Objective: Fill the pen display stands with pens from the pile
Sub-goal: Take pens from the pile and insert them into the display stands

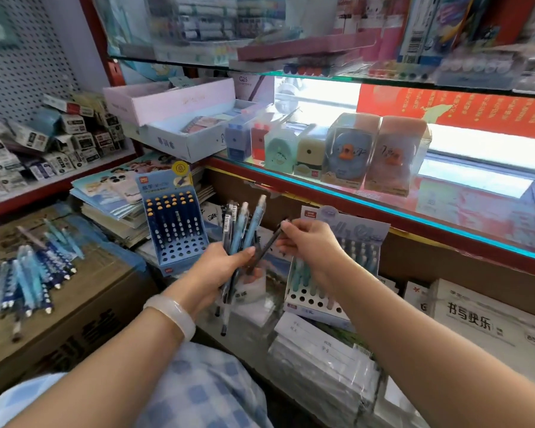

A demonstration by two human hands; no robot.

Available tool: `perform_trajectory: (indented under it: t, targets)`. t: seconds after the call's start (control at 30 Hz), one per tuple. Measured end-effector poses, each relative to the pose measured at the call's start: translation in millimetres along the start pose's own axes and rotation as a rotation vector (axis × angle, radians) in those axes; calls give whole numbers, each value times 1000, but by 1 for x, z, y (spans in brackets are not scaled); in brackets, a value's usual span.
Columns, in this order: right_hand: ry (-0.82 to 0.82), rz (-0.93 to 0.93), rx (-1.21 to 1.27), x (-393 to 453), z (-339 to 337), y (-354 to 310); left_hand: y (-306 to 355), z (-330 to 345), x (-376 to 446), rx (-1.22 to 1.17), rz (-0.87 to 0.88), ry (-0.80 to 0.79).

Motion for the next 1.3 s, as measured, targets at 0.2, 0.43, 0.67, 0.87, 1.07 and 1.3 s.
perform_trajectory:
  t: [0.2, 0.43, 0.67, 0.87, 1.07, 1.3]
  targets:
    - [201, -217, -127, 30, 3, -23, -17, -65, 7, -57, -58, 286]
    - [162, -388, -649, 44, 40, -5, -22, -81, 14, 22, -61, 255]
    - [115, -341, -669, 59, 59, 21, -24, -89, 22, -6, -35, 279]
    - [92, -407, -818, 65, 68, 17, -31, -98, 27, 1, -60, 329]
    - [78, -361, -898, 69, 74, 41, -31, -93, 28, -13, -70, 312]
    - [75, -275, -912, 73, 80, 43, -24, -90, 22, -48, -17, 251]
Point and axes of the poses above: each hand's wrist, its own x-axis towards the middle knuckle, its own z-axis out of the palm, y = z × x, the point moved 5 cm from there along x, towards the middle knuckle, and after that the axes turned 4 degrees about z, right-handed, at the moved point
